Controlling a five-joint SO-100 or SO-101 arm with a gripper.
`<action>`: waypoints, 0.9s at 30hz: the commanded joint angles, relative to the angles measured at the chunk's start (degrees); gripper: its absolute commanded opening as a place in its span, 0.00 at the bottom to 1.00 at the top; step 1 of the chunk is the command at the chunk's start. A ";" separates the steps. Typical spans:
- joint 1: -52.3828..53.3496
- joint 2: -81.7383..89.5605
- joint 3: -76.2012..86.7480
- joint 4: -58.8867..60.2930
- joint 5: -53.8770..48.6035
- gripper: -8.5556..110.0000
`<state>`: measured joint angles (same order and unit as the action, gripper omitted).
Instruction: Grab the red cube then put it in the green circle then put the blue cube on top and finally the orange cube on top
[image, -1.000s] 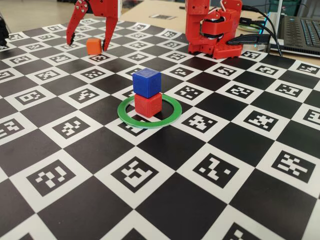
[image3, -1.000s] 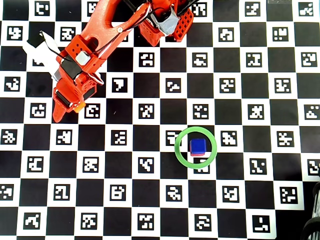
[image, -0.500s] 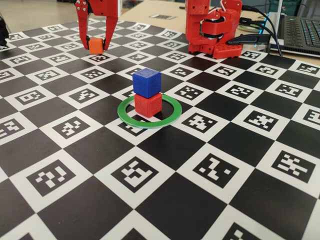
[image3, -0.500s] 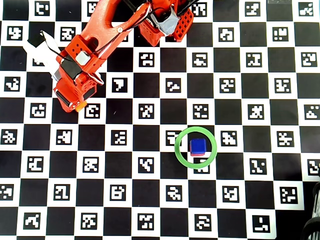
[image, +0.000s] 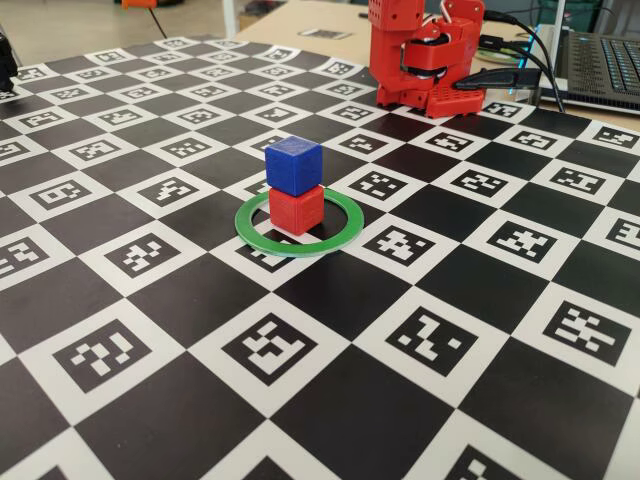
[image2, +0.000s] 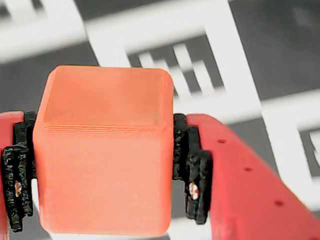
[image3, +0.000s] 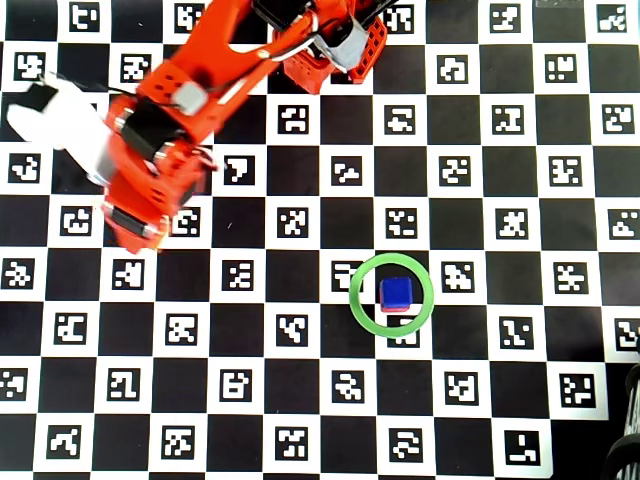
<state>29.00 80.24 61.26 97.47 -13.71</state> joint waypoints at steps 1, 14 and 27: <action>-10.90 4.83 -6.68 5.01 2.37 0.13; -35.51 0.44 -2.99 3.25 17.84 0.14; -40.34 -3.43 1.32 -4.57 26.72 0.14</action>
<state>-10.46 75.23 62.93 94.04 12.74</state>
